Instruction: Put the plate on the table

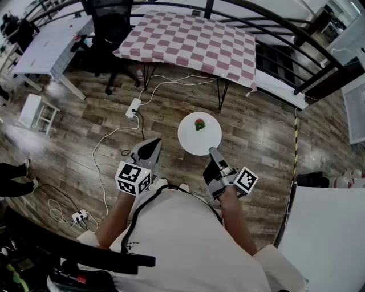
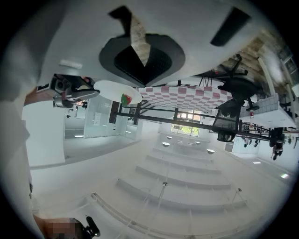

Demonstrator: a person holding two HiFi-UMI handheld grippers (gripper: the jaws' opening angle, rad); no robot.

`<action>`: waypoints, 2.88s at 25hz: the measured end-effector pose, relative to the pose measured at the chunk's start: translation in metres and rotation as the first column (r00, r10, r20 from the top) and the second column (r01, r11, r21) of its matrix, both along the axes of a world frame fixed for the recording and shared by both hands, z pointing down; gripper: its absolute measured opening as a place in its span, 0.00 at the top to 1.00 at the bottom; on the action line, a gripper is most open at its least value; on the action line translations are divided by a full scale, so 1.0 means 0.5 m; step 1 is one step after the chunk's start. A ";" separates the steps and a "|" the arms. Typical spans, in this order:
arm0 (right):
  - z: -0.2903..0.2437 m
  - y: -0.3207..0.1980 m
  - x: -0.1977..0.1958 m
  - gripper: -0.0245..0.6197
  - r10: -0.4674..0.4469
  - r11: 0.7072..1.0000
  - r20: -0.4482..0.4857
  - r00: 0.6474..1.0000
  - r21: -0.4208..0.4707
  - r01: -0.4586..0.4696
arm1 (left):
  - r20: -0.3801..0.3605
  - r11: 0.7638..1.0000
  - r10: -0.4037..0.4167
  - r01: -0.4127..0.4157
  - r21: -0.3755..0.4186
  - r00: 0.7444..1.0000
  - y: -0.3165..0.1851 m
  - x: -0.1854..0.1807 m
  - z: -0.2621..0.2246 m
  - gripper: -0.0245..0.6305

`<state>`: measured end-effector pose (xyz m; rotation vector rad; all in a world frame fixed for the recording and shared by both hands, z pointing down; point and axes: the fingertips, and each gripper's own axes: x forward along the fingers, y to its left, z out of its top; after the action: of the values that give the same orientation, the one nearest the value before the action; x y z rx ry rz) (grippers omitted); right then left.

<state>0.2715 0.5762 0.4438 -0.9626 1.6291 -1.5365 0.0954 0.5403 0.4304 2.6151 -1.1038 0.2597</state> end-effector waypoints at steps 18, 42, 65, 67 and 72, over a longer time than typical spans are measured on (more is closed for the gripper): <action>-0.004 -0.039 -0.101 0.94 0.002 1.000 -0.002 1.000 0.019 -0.002 | -0.019 1.000 0.013 -0.014 -0.006 1.000 -0.049 -0.095 0.008 0.95; 0.006 -0.059 -0.252 0.93 0.016 1.000 -0.008 1.000 0.002 -0.016 | -0.030 0.998 -0.058 0.057 -0.040 0.998 -0.044 -0.321 0.054 0.95; 0.015 -0.255 -0.250 0.93 -0.097 0.995 0.002 0.995 0.011 0.097 | 0.006 0.986 -0.159 0.159 -0.049 0.987 -0.185 -0.323 0.068 0.95; 0.021 -0.278 -0.240 0.93 -0.105 0.994 0.009 0.994 0.008 0.105 | 0.007 0.985 -0.164 0.164 -0.048 0.986 -0.209 -0.307 0.070 0.95; 0.040 -0.352 -0.210 0.93 -0.125 0.992 0.010 0.992 -0.011 0.125 | 0.015 0.983 -0.174 0.174 -0.053 0.985 -0.285 -0.267 0.071 0.95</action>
<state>0.1667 0.4003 0.4640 -0.8727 1.7040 -1.6324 -0.0380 0.3980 0.4661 2.4545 -1.3011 0.2603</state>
